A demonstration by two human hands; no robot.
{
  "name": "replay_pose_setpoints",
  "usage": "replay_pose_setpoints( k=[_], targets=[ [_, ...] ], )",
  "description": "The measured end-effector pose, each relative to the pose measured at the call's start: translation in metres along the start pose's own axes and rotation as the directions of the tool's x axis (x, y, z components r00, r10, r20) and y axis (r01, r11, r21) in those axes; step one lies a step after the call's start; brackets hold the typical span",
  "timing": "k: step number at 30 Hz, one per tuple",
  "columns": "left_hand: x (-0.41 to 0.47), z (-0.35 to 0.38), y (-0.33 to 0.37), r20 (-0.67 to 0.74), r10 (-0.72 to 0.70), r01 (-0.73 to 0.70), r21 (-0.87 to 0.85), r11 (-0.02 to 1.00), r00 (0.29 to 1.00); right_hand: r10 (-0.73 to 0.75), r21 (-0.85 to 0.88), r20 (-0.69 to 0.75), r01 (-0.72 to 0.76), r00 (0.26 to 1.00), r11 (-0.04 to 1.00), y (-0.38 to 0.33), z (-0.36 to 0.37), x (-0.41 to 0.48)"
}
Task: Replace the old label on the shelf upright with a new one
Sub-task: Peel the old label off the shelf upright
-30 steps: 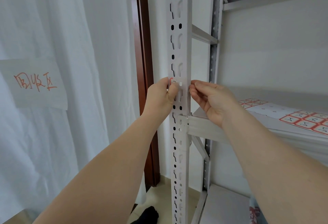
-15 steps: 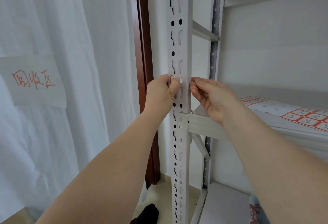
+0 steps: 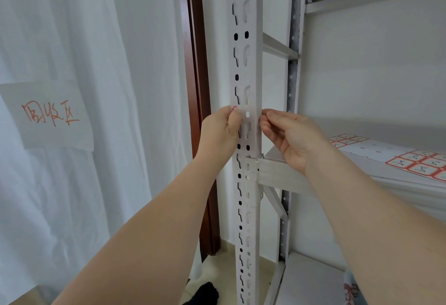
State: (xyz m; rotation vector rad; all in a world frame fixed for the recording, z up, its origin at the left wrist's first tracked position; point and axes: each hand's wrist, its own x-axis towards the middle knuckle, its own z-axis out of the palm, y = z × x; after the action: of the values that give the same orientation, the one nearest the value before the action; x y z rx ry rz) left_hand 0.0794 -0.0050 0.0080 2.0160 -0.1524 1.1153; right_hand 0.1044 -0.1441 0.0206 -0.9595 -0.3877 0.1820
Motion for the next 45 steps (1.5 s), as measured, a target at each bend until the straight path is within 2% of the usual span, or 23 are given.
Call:
replay_pose_setpoints(
  k=[18, 23, 31, 45],
  targets=[
    [0.0005, 0.0052, 0.0029, -0.046, -0.042, 0.042, -0.006, 0.999, 0.998, 0.000, -0.004, 0.008, 0.000, 1.000, 1.000, 0.0003, -0.0011, 0.0012],
    [-0.0043, 0.0041, 0.0026, -0.029, -0.064, 0.061, -0.089, 0.994, 0.998, 0.006, -0.002, 0.003, -0.006, 1.000, 1.000, -0.0004, -0.0002, 0.0001],
    [-0.0030, 0.0068, 0.0023, -0.043, -0.077, 0.074, -0.048, 0.996, 0.996, 0.003, 0.008, 0.009, -0.003, 1.000, 1.000, -0.0004, -0.0011, 0.0009],
    [-0.0042, 0.0003, 0.0034, 0.023, -0.079, 0.081, -0.073, 0.994, 0.997, 0.005, -0.004, 0.004, -0.005, 1.000, 1.000, -0.0004, 0.0000, -0.0004]
  ],
)
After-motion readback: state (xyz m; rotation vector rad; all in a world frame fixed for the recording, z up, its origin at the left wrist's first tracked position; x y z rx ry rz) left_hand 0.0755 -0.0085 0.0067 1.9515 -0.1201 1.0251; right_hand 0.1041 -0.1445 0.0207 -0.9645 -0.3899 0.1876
